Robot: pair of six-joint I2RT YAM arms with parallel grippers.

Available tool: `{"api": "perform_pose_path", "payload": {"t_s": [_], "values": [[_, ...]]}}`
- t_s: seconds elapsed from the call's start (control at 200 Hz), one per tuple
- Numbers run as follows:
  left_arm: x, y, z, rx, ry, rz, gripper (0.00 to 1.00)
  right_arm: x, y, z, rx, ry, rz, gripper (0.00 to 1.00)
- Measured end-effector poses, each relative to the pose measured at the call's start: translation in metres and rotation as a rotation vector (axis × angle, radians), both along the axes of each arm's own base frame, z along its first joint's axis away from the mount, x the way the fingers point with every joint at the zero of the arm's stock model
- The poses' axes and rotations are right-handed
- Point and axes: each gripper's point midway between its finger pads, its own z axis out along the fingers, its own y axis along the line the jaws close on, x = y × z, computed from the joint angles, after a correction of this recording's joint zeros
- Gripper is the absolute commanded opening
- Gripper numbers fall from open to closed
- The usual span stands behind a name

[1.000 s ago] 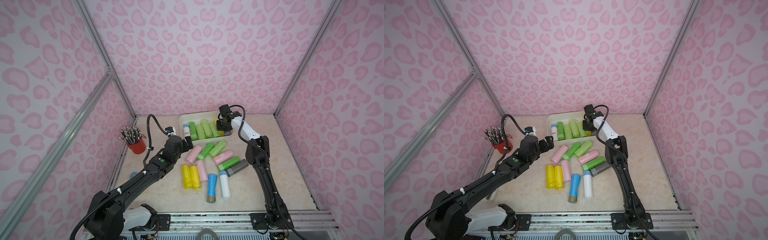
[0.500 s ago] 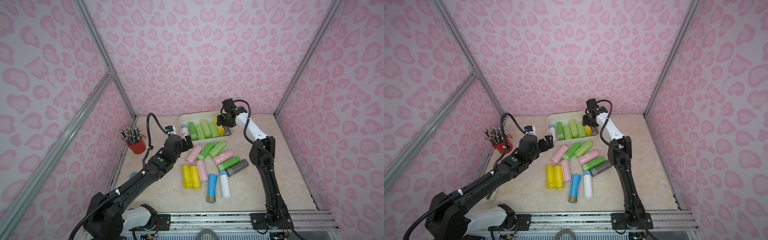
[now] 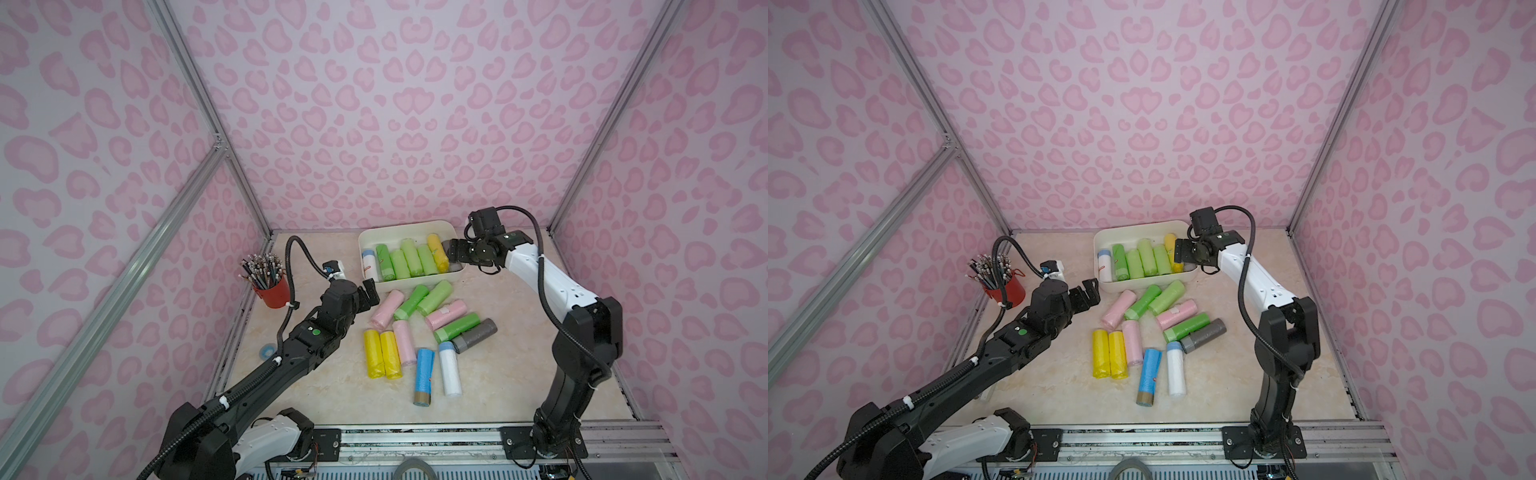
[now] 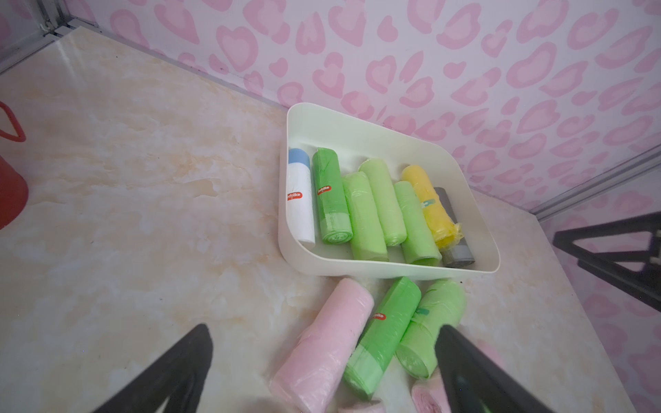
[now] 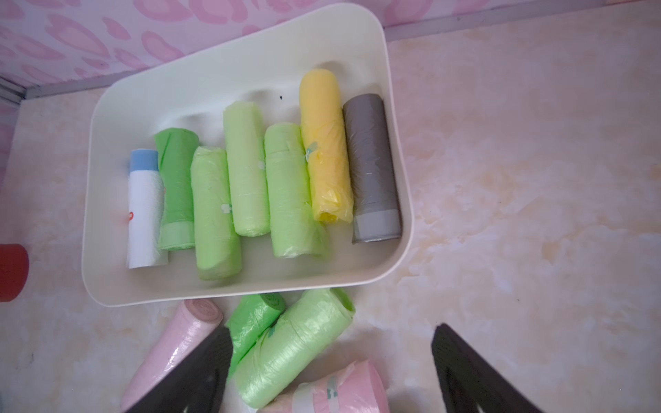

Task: Put the roll of trash bags into the storage box
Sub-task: Place the roll of trash bags in the storage box, then pick up the roll of trash bags from the center of the board.

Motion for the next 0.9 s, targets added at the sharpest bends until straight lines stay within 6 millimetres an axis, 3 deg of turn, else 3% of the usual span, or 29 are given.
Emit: {"api": "perform_pose_path", "payload": {"t_s": [0.23, 0.515, 0.745, 0.901], "values": [[-0.002, 0.000, -0.004, -0.005, 0.012, -0.005, 1.00, -0.042, -0.013, 0.000, 0.060, -0.030, -0.008, 0.90], [-0.008, -0.001, -0.008, -0.011, 0.026, -0.021, 1.00, -0.094, -0.027, -0.030, 0.116, 0.025, -0.014, 0.90], [-0.017, -0.002, -0.023, -0.015, 0.068, -0.042, 1.00, -0.121, -0.034, -0.047, 0.138, 0.049, -0.013, 0.90], [-0.022, -0.005, -0.028, -0.020, 0.087, -0.058, 1.00, -0.135, -0.039, -0.047, 0.150, 0.028, -0.012, 0.90]]}}
